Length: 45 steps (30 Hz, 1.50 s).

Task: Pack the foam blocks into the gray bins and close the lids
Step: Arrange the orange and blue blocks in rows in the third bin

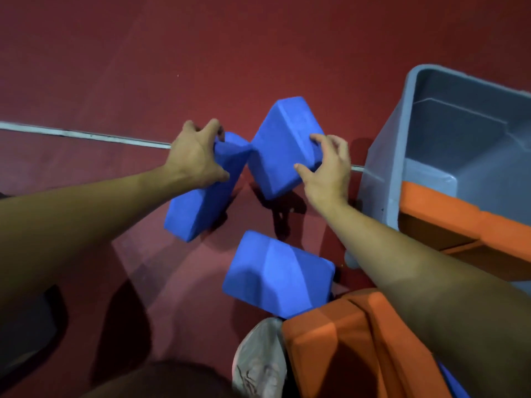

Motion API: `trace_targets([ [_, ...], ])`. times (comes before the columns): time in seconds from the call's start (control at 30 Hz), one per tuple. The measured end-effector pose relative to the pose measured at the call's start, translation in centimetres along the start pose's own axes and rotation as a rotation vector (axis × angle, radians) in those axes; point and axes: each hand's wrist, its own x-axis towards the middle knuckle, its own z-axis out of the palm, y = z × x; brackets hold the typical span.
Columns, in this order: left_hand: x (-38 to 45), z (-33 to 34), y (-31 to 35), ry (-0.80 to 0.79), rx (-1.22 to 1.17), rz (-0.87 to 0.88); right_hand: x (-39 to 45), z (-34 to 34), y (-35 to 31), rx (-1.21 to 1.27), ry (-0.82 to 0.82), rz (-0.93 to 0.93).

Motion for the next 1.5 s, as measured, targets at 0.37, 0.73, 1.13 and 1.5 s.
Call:
trace_targets([
  [0.37,0.5,2.4,2.4,-0.146,0.056,0.021,-0.8,-2.5,1.4,-0.447,-0.225,-0.028],
  [0.73,1.2,-1.1,6.1,0.041,0.116,0.038,0.7,-3.6,-0.9,-0.356,-0.066,-0.035],
  [1.13,-1.0,-11.5,17.1,0.364,0.023,0.252,3.7,-17.4,-7.1,-0.183,0.231,-0.106],
  [1.5,-3.5,-12.8,33.6,0.389,-0.078,0.518,2.4,-37.4,-1.2,-0.302,0.390,-0.111],
])
